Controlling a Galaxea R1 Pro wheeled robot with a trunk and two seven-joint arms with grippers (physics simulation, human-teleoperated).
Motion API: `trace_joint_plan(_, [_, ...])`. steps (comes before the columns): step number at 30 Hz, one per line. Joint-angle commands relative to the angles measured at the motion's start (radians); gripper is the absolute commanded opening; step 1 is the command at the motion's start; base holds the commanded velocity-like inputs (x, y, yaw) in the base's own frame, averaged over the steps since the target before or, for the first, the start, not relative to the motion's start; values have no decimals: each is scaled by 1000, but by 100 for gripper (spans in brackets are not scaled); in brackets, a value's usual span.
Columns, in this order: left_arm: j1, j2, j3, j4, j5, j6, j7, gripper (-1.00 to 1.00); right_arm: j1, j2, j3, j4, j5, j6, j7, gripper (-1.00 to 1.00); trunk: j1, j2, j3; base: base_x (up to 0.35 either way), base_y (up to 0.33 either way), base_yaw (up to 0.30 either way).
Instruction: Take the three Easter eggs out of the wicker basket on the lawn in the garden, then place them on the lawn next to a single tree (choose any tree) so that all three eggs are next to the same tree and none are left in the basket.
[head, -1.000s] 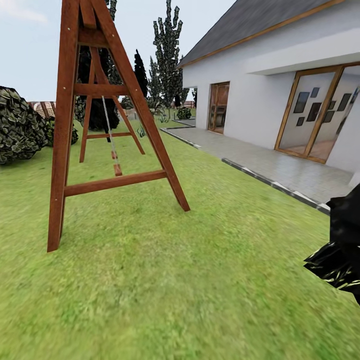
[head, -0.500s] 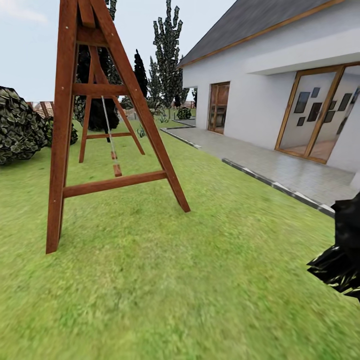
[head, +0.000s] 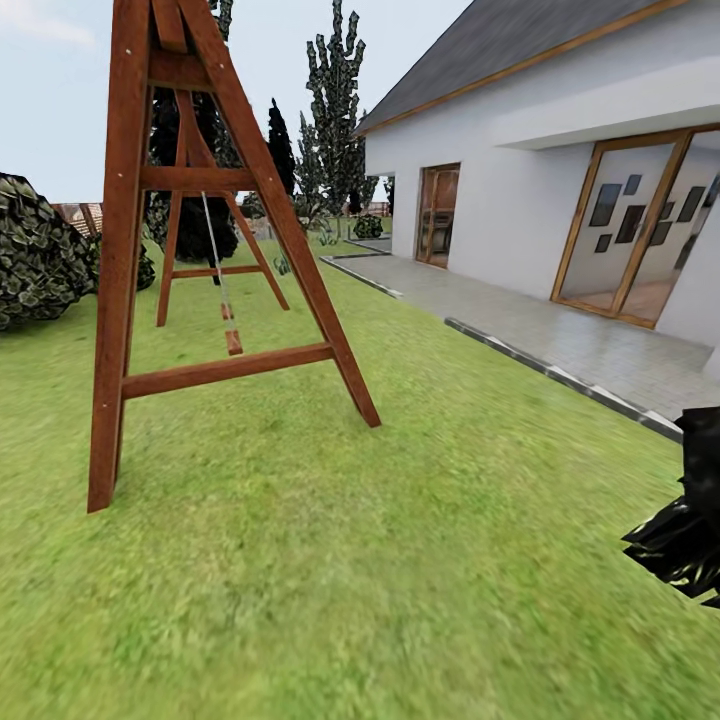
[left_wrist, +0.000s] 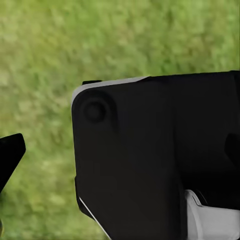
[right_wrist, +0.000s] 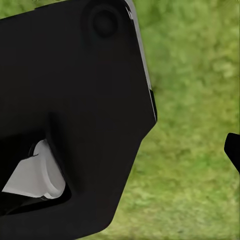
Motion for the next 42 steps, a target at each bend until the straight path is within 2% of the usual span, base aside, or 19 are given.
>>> trace_joint_plan(1, [-1, 0, -5, 1, -1, -3, 1, 100, 0, 0, -3, 0, 0, -3, 0, 100, 1, -2, -2, 30, 0, 0])
trace_joint_plan(42, [-1, 0, -5, 1, -1, -3, 1, 100, 0, 0, -3, 0, 0, -3, 0, 100, 1, -2, -2, 138, 0, 0])
